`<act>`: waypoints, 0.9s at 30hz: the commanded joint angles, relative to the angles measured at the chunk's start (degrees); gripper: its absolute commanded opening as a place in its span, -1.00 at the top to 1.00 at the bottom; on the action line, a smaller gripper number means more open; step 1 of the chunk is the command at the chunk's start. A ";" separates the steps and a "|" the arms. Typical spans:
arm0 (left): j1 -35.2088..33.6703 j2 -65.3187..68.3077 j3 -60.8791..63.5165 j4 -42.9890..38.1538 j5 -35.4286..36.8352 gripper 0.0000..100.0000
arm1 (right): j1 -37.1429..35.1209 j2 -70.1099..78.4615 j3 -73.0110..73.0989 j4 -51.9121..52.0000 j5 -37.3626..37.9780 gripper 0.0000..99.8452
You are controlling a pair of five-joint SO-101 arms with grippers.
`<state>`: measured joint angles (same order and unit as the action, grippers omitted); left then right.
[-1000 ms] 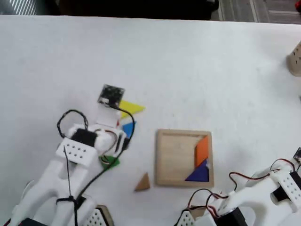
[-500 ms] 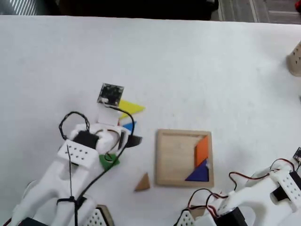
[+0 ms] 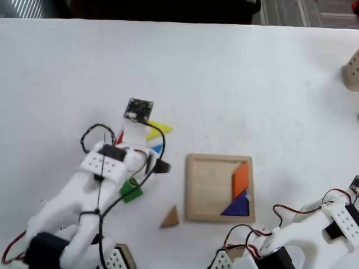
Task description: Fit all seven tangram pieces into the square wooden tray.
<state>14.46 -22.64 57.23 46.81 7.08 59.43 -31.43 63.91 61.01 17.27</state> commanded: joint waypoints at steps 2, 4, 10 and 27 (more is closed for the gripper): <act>0.66 10.24 -9.76 -1.05 0.18 0.31 | -0.75 -1.71 -0.18 -0.84 0.62 0.97; 0.66 13.76 -12.57 -1.05 0.09 0.31 | -0.75 -1.71 -0.18 -0.84 0.62 0.97; 0.66 21.05 -18.11 -0.53 -2.81 0.31 | -0.75 -1.71 -0.26 -0.84 0.62 0.97; 0.66 21.05 -18.81 -0.79 -12.92 0.31 | -0.75 -1.71 0.44 -0.40 5.45 0.97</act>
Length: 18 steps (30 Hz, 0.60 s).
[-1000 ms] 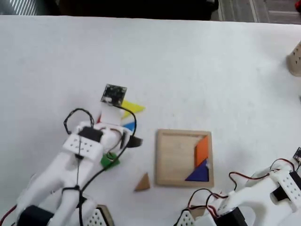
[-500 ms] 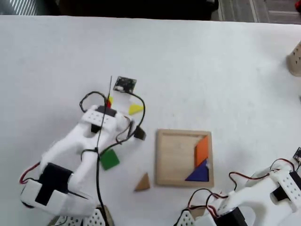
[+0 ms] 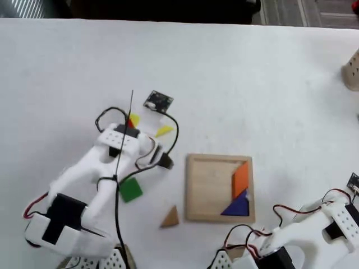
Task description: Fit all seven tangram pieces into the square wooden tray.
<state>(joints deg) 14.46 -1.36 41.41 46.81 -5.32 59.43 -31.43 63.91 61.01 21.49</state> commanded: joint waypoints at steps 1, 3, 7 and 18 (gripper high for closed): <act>0.66 -0.22 -2.99 -0.97 -0.53 0.31 | -0.75 -1.71 0.53 -0.40 1.32 0.97; 0.66 -0.22 -3.08 -1.05 -0.62 0.31 | -1.36 -1.71 0.70 -0.40 1.32 0.97; 0.13 0.22 -4.40 -1.05 -0.62 0.31 | -2.59 -1.80 0.97 0.66 1.49 0.97; -0.48 0.22 -4.04 -3.52 -7.91 0.31 | -5.58 -1.80 1.93 0.92 6.95 0.97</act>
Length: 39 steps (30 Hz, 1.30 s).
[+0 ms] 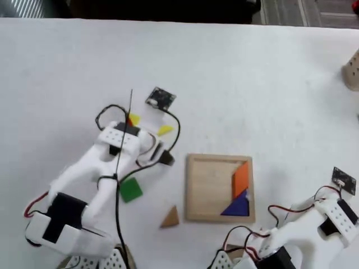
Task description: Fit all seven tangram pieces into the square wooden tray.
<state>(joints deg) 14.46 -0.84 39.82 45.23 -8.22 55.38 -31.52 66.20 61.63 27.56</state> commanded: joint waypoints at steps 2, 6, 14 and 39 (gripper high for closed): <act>-0.40 -0.31 -2.55 -0.79 -5.36 0.31 | -1.54 -1.71 -0.35 0.40 0.88 0.97; -0.40 -0.31 -2.64 -0.70 -5.63 0.31 | -1.63 -1.71 -0.35 0.40 0.88 0.97; -0.31 -0.13 -2.90 -0.70 -5.71 0.31 | -1.63 -1.71 -0.35 0.48 0.88 0.97; -0.04 11.82 -16.18 9.05 -5.80 0.92 | -1.63 -1.71 -0.26 0.48 0.88 0.97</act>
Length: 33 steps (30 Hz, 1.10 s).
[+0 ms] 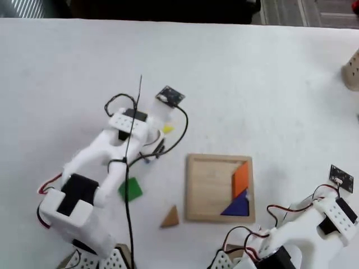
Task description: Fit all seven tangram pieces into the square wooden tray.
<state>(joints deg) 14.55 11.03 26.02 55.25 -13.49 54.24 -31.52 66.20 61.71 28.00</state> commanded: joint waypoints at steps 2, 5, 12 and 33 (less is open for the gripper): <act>0.04 -0.04 -2.37 -0.97 -0.53 0.92 | -0.48 -1.71 -0.26 0.40 0.44 0.97; 0.84 0.04 -2.37 -0.97 -0.53 0.92 | -0.48 -1.71 -0.26 0.40 0.44 0.97; 1.01 -0.31 -2.81 -1.14 -0.35 0.92 | -0.48 -1.71 -0.26 0.40 0.44 0.97; 15.96 -14.37 -2.29 6.59 -0.53 0.92 | -0.48 -1.71 -0.26 0.31 0.18 0.97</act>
<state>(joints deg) 23.08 0.22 25.93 58.86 -13.49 54.24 -31.52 66.20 61.71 28.00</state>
